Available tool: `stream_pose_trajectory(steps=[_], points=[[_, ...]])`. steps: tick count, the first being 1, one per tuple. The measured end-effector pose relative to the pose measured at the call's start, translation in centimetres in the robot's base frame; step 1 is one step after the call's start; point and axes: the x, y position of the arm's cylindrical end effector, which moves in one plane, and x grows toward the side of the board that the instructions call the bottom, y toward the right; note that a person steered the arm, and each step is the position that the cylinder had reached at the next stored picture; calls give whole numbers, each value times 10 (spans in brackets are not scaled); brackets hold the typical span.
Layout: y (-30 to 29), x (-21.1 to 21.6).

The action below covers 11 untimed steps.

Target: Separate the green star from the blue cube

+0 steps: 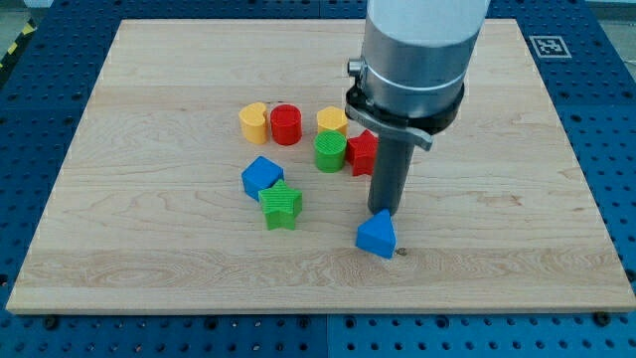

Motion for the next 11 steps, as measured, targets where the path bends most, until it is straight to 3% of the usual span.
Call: stream_pose_trajectory(steps=[1, 3, 5, 7, 9, 11], points=[[1, 20], [-32, 7], [-68, -39], [-121, -34], [-135, -36], [-70, 7]])
